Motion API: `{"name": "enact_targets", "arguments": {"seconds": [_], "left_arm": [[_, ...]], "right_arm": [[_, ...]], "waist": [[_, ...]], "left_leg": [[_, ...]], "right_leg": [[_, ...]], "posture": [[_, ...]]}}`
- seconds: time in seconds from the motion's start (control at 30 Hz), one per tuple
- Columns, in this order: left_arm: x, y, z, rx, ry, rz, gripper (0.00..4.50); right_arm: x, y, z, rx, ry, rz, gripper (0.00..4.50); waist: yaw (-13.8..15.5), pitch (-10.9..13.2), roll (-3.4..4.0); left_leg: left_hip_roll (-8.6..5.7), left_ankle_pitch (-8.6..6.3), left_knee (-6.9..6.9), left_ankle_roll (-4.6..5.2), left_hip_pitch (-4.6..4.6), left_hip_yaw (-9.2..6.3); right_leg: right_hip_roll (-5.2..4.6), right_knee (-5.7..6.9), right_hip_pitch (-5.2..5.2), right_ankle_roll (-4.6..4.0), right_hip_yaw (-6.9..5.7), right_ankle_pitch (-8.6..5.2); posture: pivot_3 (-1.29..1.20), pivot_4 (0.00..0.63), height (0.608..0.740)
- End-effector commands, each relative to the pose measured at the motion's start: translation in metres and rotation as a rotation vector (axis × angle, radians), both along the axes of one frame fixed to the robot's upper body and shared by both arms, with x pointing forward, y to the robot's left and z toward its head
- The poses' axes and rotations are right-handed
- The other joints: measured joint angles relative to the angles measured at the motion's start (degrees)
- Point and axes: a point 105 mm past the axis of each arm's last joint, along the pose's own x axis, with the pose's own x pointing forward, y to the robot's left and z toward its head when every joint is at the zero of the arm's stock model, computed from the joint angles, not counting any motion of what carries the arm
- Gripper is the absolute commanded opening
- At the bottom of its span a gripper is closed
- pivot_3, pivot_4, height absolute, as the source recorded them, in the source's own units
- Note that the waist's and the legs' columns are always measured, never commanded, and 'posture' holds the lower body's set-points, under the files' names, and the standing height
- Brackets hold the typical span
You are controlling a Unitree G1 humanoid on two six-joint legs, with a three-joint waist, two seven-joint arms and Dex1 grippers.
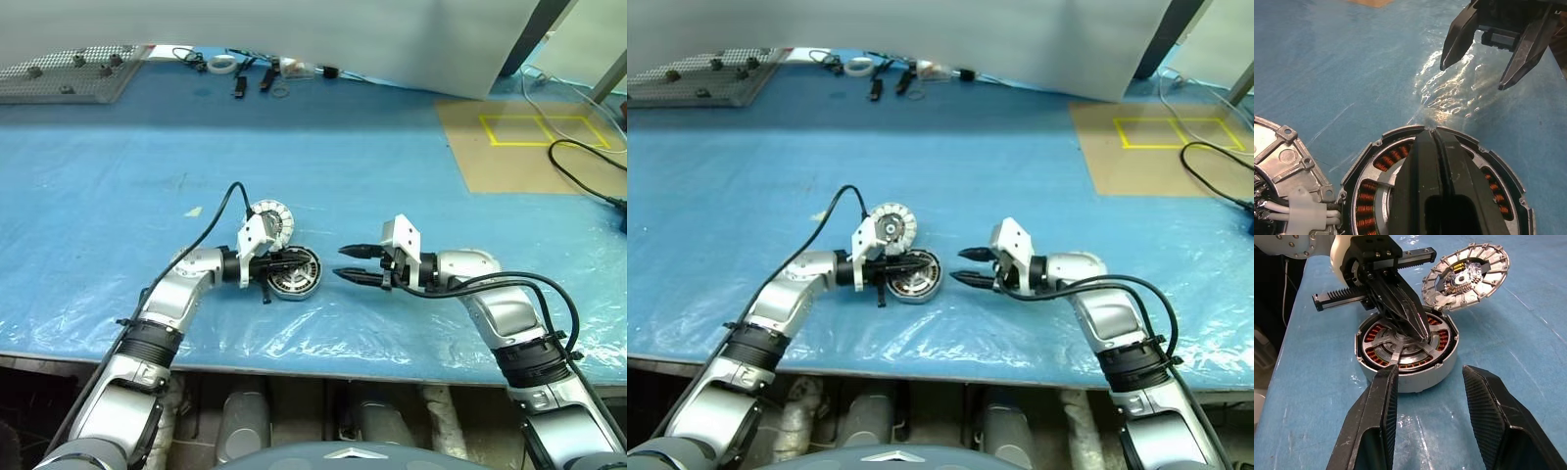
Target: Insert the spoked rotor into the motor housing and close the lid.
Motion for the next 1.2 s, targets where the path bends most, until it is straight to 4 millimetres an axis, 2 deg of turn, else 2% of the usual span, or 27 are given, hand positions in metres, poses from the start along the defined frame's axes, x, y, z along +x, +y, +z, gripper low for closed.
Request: {"name": "enact_targets", "arguments": {"seconds": [0.03, 0.2, 0.27, 0.37, 0.47, 0.63, 0.77, 0.9, 1.03, 1.2], "left_arm": [[-0.006, 0.004, -0.006, 0.040, -0.005, -0.021, 0.05], [-0.016, 0.012, -0.050, 0.244, 0.011, -0.033, 0.05], [-0.014, 0.013, -0.054, 0.251, 0.013, -0.020, 0.05], [-0.010, 0.011, -0.046, 0.212, 0.015, 0.005, 0.05], [-0.007, 0.012, -0.038, 0.190, 0.011, 0.019, 0.05], [-0.004, 0.012, -0.002, 0.071, -0.036, 0.042, 0.05], [-0.005, 0.022, 0.025, 0.024, -0.084, 0.082, 0.05], [-0.005, 0.036, 0.048, -0.040, -0.105, 0.152, 0.05], [-0.011, 0.049, 0.052, -0.056, -0.094, 0.211, 0.05], [-0.016, 0.068, 0.041, -0.052, -0.068, 0.303, 0.05]], "right_arm": [[-0.002, 0.000, 0.011, 0.018, -0.043, 0.012, 2.18], [0.000, 0.000, 0.009, 0.014, -0.041, 0.004, 2.18], [0.000, 0.001, 0.009, 0.016, -0.040, 0.005, 2.18], [-0.001, 0.001, 0.009, 0.018, -0.038, 0.008, 2.18], [-0.001, 0.002, 0.010, 0.020, -0.037, 0.011, 2.18], [0.000, 0.003, 0.014, 0.028, -0.041, 0.025, 2.18], [0.002, 0.004, 0.016, 0.032, -0.044, 0.035, 2.18], [0.004, 0.008, 0.019, 0.040, -0.052, 0.055, 2.18], [0.009, 0.014, 0.023, 0.047, -0.061, 0.076, 2.18], [0.026, 0.022, 0.032, 0.075, -0.069, 0.074, 2.18]], "waist": [[0.0, 0.0, 0.00], [-0.1, 0.0, 0.02], [0.0, -0.1, 0.15], [0.0, -0.2, 0.28], [0.1, -0.2, 0.28], [-0.1, -0.2, 0.29], [-0.1, -0.2, 0.28], [-0.1, -0.2, 0.29], [-0.1, -0.2, 0.29], [-0.3, -0.2, 0.30]], "left_leg": [[0.00, 0.00, 0.00, 0.00, 0.00, 0.00], [0.00, 0.00, -0.01, 0.00, 0.20, 0.00], [0.00, -0.01, -0.15, -0.01, 0.61, 0.01], [-0.01, -0.13, -0.56, -0.21, 1.54, 0.06], [-0.03, -0.14, -0.66, -0.23, 1.80, 0.08], [-0.03, -0.05, -0.70, -0.08, 1.55, 0.08], [-0.02, 0.00, -0.64, -0.01, 0.77, 0.08], [-0.03, -0.01, -0.57, 0.00, 0.35, 0.05], [-0.02, -0.01, -0.57, 0.00, 0.31, 0.04], [0.01, -0.01, -0.55, 0.00, 0.34, 0.05]], "right_leg": [[0.00, 0.00, 0.00, 0.00, 0.00, 0.00], [0.00, -0.03, 0.17, 0.00, 0.02, 0.00], [0.00, -0.21, 0.64, 0.00, 0.01, -0.02], [0.02, -0.84, 1.61, 0.01, 0.01, -0.02], [0.02, -0.98, 1.88, 0.01, 0.02, -0.03], [0.03, -0.98, 1.65, 0.00, 0.01, -0.02], [0.05, -0.83, 0.86, -0.01, 0.00, -0.01], [0.03, -0.84, 0.56, 0.00, -0.09, 0.00], [0.03, -0.85, 0.51, -0.01, -0.12, 0.00], [0.05, -0.83, 0.51, -0.01, -0.10, -0.01]], "posture": [[0.00, 0.150, 0.740], [0.00, 0.150, 0.740], [0.00, 0.150, 0.740], [0.00, 0.150, 0.740], [0.00, 0.150, 0.740], [0.00, 0.150, 0.740], [0.00, 0.150, 0.740], [0.00, 0.150, 0.740], [0.00, 0.150, 0.740], [0.00, 0.150, 0.740]]}}
